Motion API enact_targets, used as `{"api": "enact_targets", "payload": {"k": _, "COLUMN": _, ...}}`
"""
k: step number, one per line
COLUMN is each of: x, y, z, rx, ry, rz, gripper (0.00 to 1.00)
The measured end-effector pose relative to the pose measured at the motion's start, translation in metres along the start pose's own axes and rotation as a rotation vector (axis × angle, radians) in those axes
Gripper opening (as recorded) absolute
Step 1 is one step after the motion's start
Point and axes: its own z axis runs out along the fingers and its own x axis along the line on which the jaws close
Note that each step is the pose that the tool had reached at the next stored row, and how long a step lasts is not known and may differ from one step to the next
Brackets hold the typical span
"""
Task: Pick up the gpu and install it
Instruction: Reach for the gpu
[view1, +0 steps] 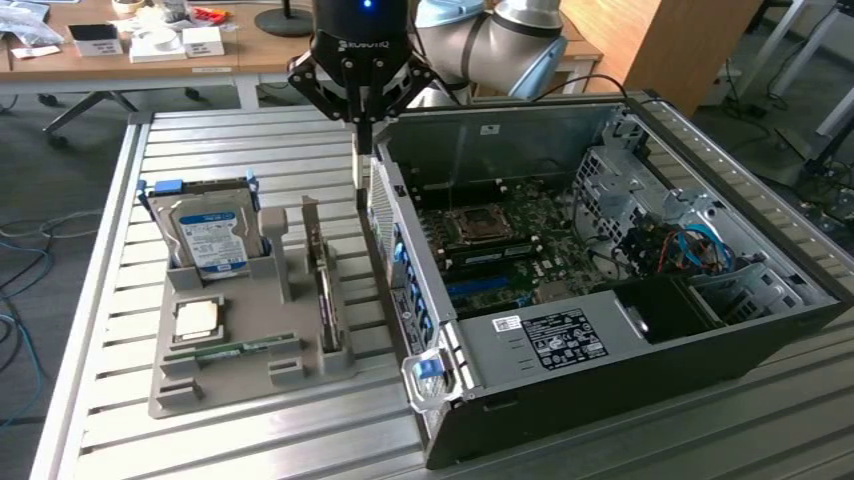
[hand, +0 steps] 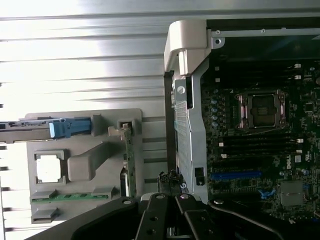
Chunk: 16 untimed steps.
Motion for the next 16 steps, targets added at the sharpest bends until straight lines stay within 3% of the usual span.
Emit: {"api": "enact_targets", "payload": {"k": 16, "x": 0.015, "y": -0.0011, "z": -0.0004, "rx": 0.0, "ry": 0.0, "rz": 0.0, "gripper": 0.11}}
